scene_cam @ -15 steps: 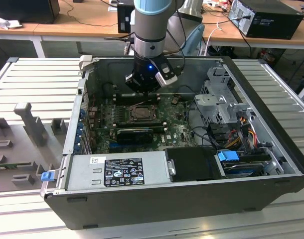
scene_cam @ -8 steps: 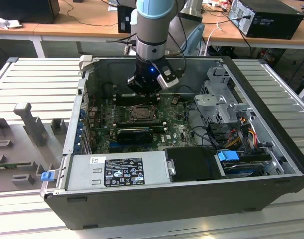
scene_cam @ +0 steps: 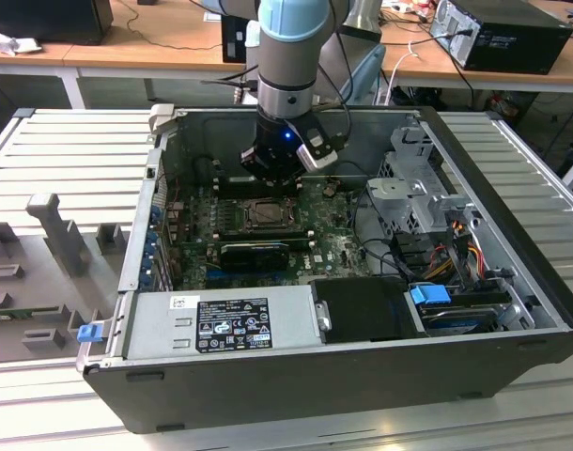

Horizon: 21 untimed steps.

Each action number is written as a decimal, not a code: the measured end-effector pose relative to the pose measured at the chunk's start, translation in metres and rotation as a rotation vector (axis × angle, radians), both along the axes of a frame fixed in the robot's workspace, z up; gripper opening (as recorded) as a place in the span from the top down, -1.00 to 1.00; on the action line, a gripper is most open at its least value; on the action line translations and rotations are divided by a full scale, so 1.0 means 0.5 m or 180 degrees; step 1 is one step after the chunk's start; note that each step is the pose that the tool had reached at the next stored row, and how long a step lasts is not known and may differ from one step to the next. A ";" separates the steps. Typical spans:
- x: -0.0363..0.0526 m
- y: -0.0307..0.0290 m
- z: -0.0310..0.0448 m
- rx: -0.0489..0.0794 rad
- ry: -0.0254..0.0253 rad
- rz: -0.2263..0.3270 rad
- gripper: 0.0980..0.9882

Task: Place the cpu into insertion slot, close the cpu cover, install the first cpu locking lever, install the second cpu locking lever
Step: 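Install the first cpu locking lever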

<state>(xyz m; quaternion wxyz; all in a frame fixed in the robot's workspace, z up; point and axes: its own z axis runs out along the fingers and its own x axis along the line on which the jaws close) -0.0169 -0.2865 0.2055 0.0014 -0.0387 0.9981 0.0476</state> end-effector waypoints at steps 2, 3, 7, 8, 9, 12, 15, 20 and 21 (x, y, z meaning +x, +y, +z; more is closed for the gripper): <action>0.000 0.000 -0.002 -0.0009 0.0001 0.0000 0.98; 0.000 0.000 -0.003 -0.0014 0.0001 0.0001 0.98; 0.000 0.000 -0.006 -0.0036 0.0000 0.0000 0.98; 0.000 0.000 -0.006 -0.0046 -0.0001 0.0000 0.98; 0.000 0.000 -0.006 -0.0062 -0.0001 0.0000 0.98; 0.000 0.000 -0.007 -0.0100 0.0000 0.0000 0.98; 0.000 0.000 -0.007 -0.0107 0.0000 0.0000 0.98; 0.000 0.000 0.012 -0.0106 -0.0001 0.0000 0.98; 0.000 0.000 0.016 -0.0106 0.0000 0.0000 0.98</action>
